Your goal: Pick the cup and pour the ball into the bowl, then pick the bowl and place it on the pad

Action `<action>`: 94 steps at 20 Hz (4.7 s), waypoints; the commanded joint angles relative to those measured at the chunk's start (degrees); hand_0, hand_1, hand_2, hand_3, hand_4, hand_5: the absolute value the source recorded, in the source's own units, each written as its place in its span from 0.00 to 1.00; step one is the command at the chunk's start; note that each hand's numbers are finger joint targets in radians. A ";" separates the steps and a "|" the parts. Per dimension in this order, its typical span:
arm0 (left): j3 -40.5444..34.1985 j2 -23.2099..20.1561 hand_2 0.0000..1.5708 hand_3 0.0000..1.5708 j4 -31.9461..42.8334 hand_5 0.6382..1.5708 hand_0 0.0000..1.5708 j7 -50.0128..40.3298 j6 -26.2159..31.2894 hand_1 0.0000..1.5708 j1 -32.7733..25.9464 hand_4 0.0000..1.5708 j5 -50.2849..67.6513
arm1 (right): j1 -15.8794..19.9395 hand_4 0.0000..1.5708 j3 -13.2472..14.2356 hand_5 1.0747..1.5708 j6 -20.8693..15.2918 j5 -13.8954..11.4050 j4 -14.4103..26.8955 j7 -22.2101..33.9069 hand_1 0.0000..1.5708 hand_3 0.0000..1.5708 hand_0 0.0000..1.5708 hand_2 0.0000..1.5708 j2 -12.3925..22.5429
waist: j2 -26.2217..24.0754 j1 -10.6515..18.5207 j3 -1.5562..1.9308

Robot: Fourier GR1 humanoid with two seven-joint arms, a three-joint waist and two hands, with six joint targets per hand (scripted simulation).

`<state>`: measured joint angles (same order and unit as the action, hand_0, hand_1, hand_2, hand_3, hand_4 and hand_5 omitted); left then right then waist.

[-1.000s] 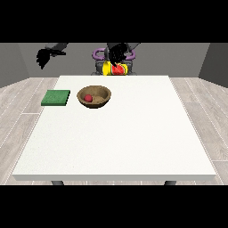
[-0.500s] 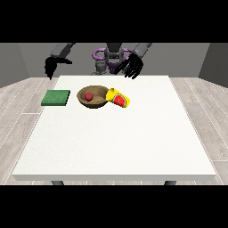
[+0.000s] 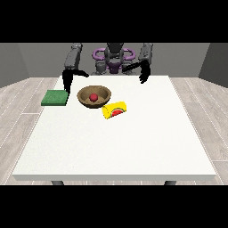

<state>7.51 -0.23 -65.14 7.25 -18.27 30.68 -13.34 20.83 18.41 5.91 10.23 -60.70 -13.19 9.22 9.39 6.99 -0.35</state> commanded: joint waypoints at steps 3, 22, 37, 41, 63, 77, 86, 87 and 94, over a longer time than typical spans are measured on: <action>-1.51 -1.33 0.00 0.00 -3.56 0.99 0.00 7.47 8.76 0.00 -3.23 0.00 6.48 | 5.96 0.21 1.70 1.00 -4.81 0.18 5.99 -2.53 0.00 0.00 0.00 0.00 -0.84 | 2.82 3.67 0.37; -4.59 -6.52 0.00 0.00 -15.27 0.99 0.00 3.72 13.99 0.00 -8.11 0.00 6.55 | 15.24 0.09 4.54 0.99 -4.81 2.68 29.32 -15.67 0.00 0.00 0.00 0.00 1.85 | 6.06 4.49 0.40; -4.45 -5.87 0.00 0.00 -12.10 0.86 0.00 3.28 17.52 0.00 -8.11 0.59 9.54 | 9.65 0.57 -6.15 0.99 -33.43 -15.80 32.02 4.08 1.00 0.75 1.00 1.00 5.42 | -1.60 8.37 0.14; -10.80 -8.47 0.00 0.00 -3.17 0.84 0.00 4.46 17.90 0.00 -10.20 0.62 12.36 | 14.00 0.52 -12.03 0.98 -31.50 -19.42 29.31 18.14 1.00 0.62 1.00 1.00 4.41 | -10.54 0.76 0.15; -25.10 -22.42 0.00 0.00 -3.52 0.97 0.00 7.09 28.27 0.00 -11.65 0.84 23.21 | 7.22 0.59 -2.74 1.00 -12.73 -12.44 22.85 14.38 1.00 0.00 1.00 1.00 22.13 | -4.75 -2.10 0.41; -39.00 -38.37 0.00 0.00 11.48 0.99 0.00 20.41 41.43 0.00 -10.45 0.75 30.77 | 10.98 0.35 4.64 0.98 -13.58 -7.35 24.12 11.42 1.00 0.16 1.00 1.00 26.11 | 6.06 -3.04 0.34; -37.32 -38.94 0.00 0.00 11.72 0.98 0.00 18.38 40.11 0.00 -8.11 0.75 30.05 | 14.81 0.00 2.68 0.78 -13.87 -9.35 27.48 13.33 0.00 0.41 0.00 0.27 26.30 | 5.49 -2.10 0.36; -38.15 -40.20 0.00 0.00 12.02 0.98 0.00 17.87 42.20 0.00 -8.31 0.75 31.47 | 14.19 0.00 3.55 0.68 -13.68 -8.81 28.08 10.78 0.00 0.28 0.00 0.23 26.52 | 5.83 -1.71 0.37; -26.78 -27.75 0.00 0.00 -0.15 0.99 0.00 4.49 33.98 0.00 -7.79 0.57 28.01 | 17.89 0.00 0.12 0.57 -12.09 -11.83 29.90 20.92 0.00 0.00 0.00 0.00 28.91 | -8.24 -0.25 0.40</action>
<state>-22.95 -31.56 -62.15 17.22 18.48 21.98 15.64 35.78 19.89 -7.29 -0.75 -30.60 3.02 37.03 6.86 5.95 0.10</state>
